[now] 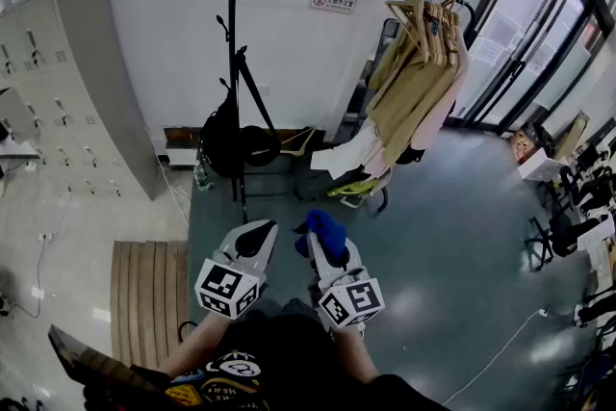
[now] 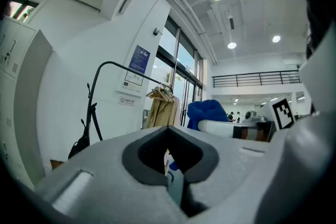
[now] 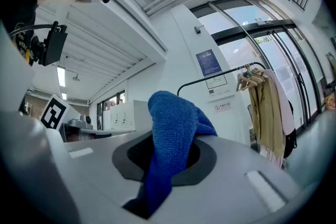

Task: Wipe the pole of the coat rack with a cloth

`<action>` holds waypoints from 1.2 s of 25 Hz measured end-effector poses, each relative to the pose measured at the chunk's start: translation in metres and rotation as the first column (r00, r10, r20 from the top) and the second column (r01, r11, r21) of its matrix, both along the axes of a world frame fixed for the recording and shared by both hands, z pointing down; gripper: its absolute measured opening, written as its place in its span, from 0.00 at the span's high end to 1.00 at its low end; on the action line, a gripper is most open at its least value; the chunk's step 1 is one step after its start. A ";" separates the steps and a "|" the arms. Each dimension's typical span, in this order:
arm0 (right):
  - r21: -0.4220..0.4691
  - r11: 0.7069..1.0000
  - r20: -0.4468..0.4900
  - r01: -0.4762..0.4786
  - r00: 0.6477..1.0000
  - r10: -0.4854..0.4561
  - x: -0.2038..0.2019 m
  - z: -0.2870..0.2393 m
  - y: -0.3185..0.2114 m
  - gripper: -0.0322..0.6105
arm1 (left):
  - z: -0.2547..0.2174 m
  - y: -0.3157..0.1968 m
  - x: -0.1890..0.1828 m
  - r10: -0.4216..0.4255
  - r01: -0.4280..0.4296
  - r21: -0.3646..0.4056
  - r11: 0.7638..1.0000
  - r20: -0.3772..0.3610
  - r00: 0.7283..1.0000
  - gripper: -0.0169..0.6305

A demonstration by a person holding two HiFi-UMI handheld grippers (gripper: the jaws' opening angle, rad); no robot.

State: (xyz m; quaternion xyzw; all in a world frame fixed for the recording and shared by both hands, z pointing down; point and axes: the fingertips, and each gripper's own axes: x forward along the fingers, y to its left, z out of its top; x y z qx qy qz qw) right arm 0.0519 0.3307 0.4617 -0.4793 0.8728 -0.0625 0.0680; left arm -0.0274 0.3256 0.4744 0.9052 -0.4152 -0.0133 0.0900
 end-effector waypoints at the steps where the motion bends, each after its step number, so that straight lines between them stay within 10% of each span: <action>1: 0.003 1.000 -0.006 -0.002 1.000 0.002 0.000 0.000 -0.002 0.87 | -0.001 -0.002 -0.002 -0.004 0.004 0.003 1.000 0.003 1.000 0.97; 19: -0.002 1.000 0.011 -0.010 1.000 0.010 -0.013 0.000 -0.027 0.86 | 0.002 -0.034 -0.014 0.015 -0.016 -0.016 1.000 -0.009 1.000 0.97; 30: -0.015 0.998 0.019 0.063 0.998 -0.063 -0.046 0.001 -0.157 0.86 | -0.009 -0.152 -0.041 -0.040 0.040 0.010 0.999 0.009 0.999 0.97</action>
